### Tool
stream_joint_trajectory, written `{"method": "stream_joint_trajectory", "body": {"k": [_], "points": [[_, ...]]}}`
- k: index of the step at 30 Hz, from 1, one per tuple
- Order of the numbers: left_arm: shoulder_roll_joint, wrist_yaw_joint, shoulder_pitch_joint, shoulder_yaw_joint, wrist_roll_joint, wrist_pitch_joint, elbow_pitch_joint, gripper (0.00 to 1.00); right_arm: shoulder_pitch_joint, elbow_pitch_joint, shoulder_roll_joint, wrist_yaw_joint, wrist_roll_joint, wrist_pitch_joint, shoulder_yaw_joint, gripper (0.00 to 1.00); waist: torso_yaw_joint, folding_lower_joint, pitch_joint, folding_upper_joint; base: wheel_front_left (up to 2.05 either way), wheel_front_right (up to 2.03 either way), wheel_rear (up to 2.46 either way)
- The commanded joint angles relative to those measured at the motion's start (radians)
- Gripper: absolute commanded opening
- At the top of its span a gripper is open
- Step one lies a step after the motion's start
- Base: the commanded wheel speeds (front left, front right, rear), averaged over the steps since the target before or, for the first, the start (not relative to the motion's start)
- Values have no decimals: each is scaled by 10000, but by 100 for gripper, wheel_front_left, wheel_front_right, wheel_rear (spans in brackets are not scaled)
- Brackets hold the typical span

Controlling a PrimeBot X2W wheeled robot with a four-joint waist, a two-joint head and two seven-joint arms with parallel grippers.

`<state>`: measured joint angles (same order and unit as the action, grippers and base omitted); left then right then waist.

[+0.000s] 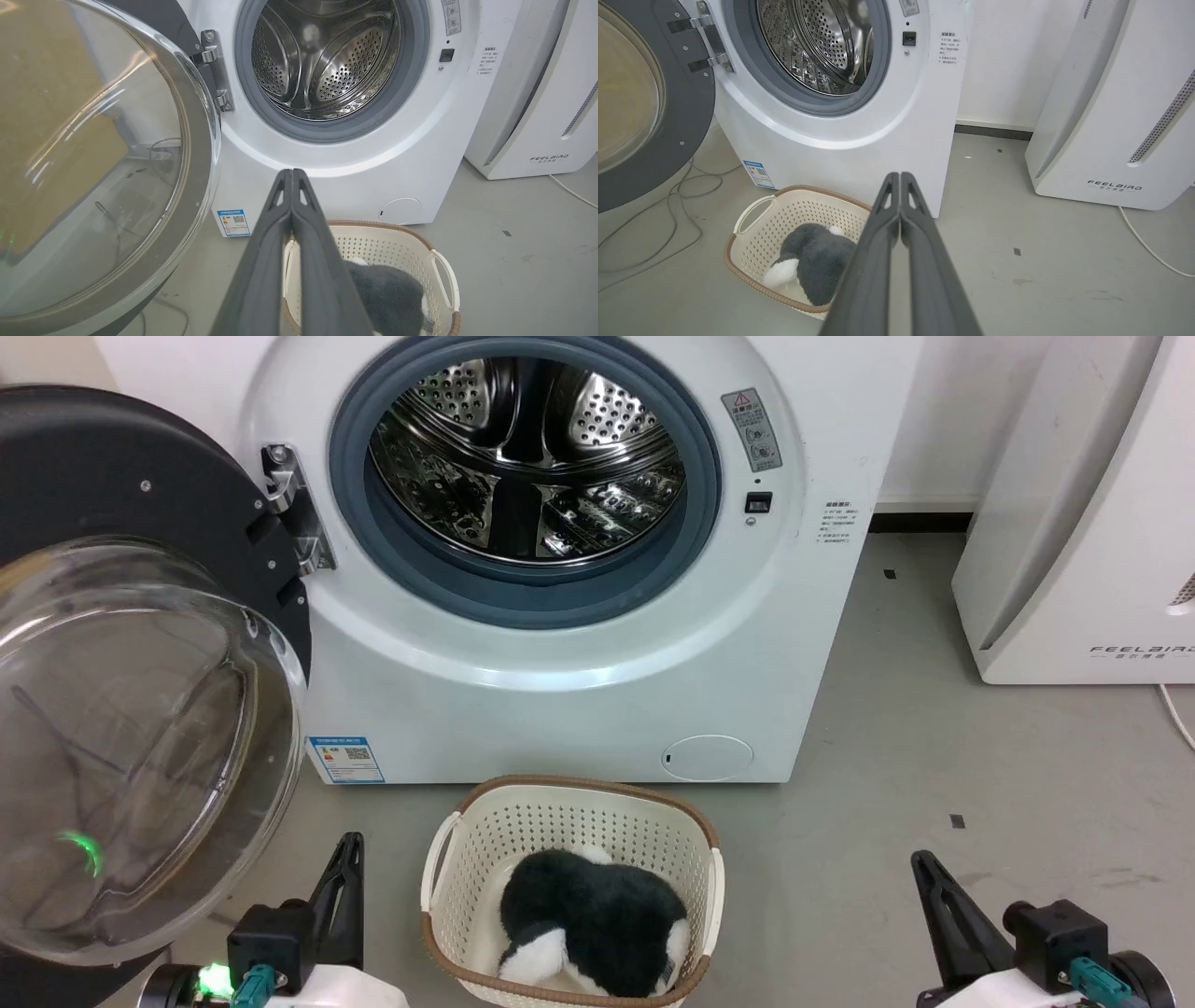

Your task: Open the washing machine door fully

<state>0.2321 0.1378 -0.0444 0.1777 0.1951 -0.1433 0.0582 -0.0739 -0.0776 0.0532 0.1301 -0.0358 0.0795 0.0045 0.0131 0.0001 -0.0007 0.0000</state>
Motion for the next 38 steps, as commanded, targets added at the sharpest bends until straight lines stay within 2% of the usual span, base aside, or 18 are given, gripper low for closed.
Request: {"method": "stream_joint_trajectory", "body": {"k": [1,38], "points": [[-47,-41,100,-61,-80,36,-50,0,141,82,-7,1,1,-37,-9,0,-1,-1,0,0,0,0,0],[-725,-553,232,-718,-797,571,-253,0,370,348,-16,3,138,-327,-23,0,-51,-1,3,0,0,0,0]]}}
